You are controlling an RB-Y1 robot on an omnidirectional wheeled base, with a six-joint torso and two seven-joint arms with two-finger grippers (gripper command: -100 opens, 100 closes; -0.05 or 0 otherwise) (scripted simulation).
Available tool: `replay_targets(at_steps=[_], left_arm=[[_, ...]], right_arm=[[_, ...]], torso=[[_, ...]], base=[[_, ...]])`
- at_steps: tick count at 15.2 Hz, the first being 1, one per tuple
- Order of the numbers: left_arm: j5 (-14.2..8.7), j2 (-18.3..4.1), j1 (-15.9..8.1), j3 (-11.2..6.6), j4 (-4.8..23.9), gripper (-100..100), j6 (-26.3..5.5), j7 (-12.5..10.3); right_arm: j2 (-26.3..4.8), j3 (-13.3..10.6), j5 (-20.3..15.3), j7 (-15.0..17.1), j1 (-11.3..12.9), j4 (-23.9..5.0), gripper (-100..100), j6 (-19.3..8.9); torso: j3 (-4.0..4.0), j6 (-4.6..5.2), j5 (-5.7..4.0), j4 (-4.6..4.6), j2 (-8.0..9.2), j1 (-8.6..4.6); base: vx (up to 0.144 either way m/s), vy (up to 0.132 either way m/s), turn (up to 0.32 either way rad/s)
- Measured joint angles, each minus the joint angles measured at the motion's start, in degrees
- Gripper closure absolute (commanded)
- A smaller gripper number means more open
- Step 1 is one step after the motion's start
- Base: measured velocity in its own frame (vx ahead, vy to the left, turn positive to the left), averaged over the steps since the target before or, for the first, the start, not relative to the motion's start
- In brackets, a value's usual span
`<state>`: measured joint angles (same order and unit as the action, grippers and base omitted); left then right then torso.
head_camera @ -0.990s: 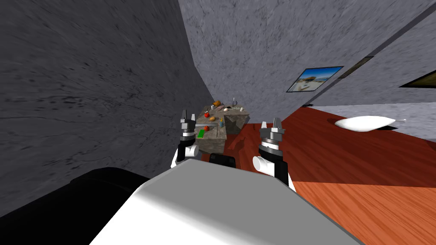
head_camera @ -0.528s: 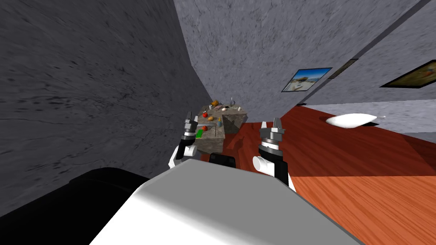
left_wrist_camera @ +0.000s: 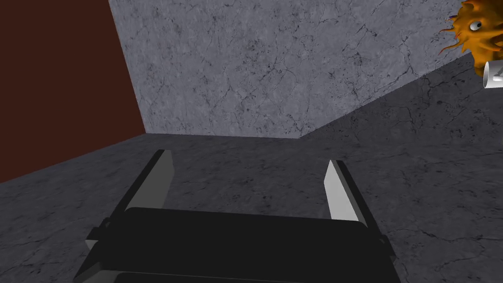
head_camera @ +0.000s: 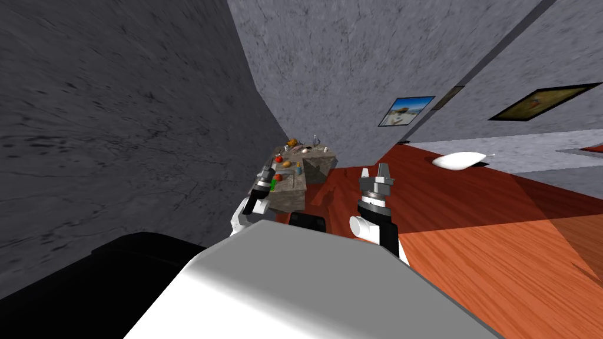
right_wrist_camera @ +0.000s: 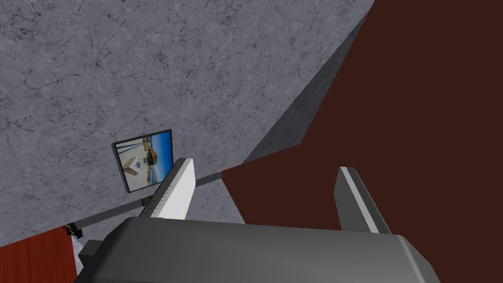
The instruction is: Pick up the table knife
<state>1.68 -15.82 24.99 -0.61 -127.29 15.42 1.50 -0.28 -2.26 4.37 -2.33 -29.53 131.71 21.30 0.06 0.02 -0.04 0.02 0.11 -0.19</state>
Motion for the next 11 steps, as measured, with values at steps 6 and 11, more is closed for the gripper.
replay_targets(at_steps=[6,11], left_arm=[[0.19,-6.25,-1.55,-0.71,3.93,-100,-4.46,1.00],[0.12,-11.82,-3.10,-1.12,7.53,-100,-8.82,1.80]], right_arm=[[0.00,0.00,0.00,0.00,0.00,0.00,0,0.00],[0.00,0.00,0.00,0.00,0.00,0.00,0,0.00]], torso=[[-0.01,0.00,-0.01,0.00,-0.01,-0.04],[0.01,0.02,-0.01,0.00,0.01,-0.05]], base=[[-0.023,-0.060,-0.119],[-0.026,-0.062,-0.136]])
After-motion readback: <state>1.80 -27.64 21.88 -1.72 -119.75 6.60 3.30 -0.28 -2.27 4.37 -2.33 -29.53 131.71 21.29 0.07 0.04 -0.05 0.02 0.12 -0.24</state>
